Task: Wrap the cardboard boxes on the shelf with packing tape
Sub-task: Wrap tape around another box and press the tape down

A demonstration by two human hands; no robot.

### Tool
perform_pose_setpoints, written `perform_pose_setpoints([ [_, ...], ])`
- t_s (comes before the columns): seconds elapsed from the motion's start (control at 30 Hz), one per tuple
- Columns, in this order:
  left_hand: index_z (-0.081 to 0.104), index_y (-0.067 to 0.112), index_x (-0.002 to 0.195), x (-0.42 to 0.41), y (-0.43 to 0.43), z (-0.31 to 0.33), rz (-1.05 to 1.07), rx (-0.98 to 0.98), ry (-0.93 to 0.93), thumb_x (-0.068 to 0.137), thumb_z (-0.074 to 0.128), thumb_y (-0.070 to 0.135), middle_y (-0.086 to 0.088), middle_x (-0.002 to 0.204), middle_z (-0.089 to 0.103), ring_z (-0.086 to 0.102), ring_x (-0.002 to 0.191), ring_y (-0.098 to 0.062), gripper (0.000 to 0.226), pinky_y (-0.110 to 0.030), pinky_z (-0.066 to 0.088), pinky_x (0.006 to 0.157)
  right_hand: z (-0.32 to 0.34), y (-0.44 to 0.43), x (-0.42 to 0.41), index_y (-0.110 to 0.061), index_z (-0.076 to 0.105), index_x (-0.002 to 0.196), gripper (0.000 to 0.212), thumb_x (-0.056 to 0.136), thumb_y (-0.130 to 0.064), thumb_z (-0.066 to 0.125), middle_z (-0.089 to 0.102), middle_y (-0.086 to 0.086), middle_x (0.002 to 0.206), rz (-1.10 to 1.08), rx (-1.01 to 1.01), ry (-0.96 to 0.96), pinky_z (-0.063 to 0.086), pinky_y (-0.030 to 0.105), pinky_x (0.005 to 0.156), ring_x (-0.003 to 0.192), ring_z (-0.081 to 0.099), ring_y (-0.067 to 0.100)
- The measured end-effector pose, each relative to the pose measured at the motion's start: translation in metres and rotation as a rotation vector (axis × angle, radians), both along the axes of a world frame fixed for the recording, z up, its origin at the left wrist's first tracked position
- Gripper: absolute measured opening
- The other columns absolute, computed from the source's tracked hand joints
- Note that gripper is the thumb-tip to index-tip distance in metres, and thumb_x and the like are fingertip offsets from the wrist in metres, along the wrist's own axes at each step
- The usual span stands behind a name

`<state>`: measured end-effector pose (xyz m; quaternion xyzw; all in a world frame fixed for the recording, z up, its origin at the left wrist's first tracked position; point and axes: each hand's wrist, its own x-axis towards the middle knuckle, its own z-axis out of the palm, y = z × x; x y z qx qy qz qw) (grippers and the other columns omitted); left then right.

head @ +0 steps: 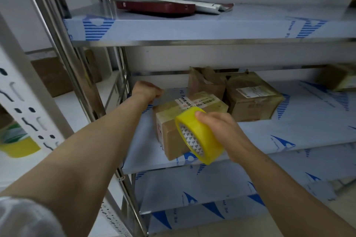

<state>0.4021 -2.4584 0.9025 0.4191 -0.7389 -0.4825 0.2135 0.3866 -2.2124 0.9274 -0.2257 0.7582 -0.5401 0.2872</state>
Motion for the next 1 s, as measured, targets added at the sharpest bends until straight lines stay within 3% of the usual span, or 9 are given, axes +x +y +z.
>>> perform_pose_setpoints([
  [0.13,0.056,0.009,0.062,-0.003,-0.008,-0.008,-0.006,-0.021,-0.047,0.084,0.071,0.015,-0.014,0.072,0.058,0.047,0.059,-0.023,0.027,-0.032,0.044,0.067,0.004,-0.008,0.002,-0.012,0.068,0.097,0.037,0.088,-0.046,0.059,0.065,0.007,0.105,-0.042,0.046,0.033,0.045,0.036,0.089,0.093,0.06,0.02],
  [0.27,0.062,0.005,0.074,-0.009,-0.014,-0.013,-0.006,-0.009,-0.082,0.083,0.072,0.016,-0.012,0.072,0.058,0.051,0.063,-0.021,0.017,-0.037,0.054,0.072,0.004,-0.012,0.003,0.006,0.054,0.122,0.058,0.091,-0.042,0.059,0.052,0.008,0.114,-0.085,0.043,0.065,0.042,0.043,0.098,0.099,0.047,0.011],
  [0.47,0.061,0.005,0.073,-0.013,-0.016,-0.025,-0.016,0.059,-0.142,0.08,0.074,0.013,-0.01,0.072,0.061,0.061,0.071,-0.022,0.017,-0.034,0.054,0.069,0.005,-0.013,0.003,0.007,0.053,0.124,0.059,0.091,-0.042,0.058,0.054,0.023,0.126,-0.076,0.091,0.091,0.042,0.046,0.097,0.097,0.047,0.011],
  [0.63,0.065,0.007,0.084,-0.015,-0.014,-0.032,-0.033,0.263,-0.18,0.085,0.063,0.009,-0.009,0.075,0.061,0.059,0.068,-0.019,0.003,-0.031,0.053,0.072,-0.001,-0.016,0.003,0.007,0.059,0.113,0.058,0.09,-0.046,0.057,0.06,0.024,0.119,-0.071,0.122,0.115,0.045,0.046,0.094,0.104,0.056,0.032],
  [0.73,0.064,0.009,0.083,-0.012,-0.011,-0.035,-0.082,0.409,-0.184,0.087,0.057,0.013,-0.007,0.074,0.061,0.058,0.068,-0.017,0.01,-0.031,0.051,0.078,-0.007,-0.015,0.004,0.008,0.058,0.112,0.058,0.091,-0.045,0.055,0.059,0.026,0.116,-0.048,0.114,0.139,0.044,0.049,0.094,0.105,0.055,0.038],
  [0.87,0.059,0.009,0.08,-0.009,-0.003,-0.044,-0.117,0.584,-0.122,0.094,0.046,0.017,-0.007,0.073,0.061,0.06,0.065,-0.019,0.021,-0.03,0.051,0.064,-0.012,-0.014,0.003,0.009,0.059,0.109,0.055,0.092,-0.043,0.054,0.062,0.026,0.106,-0.058,0.086,0.153,0.048,0.045,0.088,0.097,0.059,0.037],
  [0.93,0.06,0.008,0.085,-0.013,-0.002,-0.041,-0.081,0.439,-0.186,0.094,0.047,0.018,-0.009,0.076,0.06,0.059,0.068,-0.02,0.019,-0.031,0.049,0.064,-0.014,-0.015,0.001,0.011,0.06,0.099,0.055,0.092,-0.043,0.054,0.06,0.02,0.084,-0.04,0.075,0.155,0.046,0.033,0.074,0.078,0.059,0.027],
  [1.0,0.059,0.007,0.095,-0.016,-0.006,-0.034,-0.02,-0.089,-0.407,0.095,0.05,0.022,-0.012,0.088,0.06,0.06,0.081,-0.025,0.017,-0.032,0.046,0.066,-0.015,-0.016,0.0,0.009,0.059,0.087,0.053,0.092,-0.043,0.054,0.052,0.01,0.078,-0.029,0.07,0.151,0.038,0.029,0.066,0.072,0.051,0.018],
])
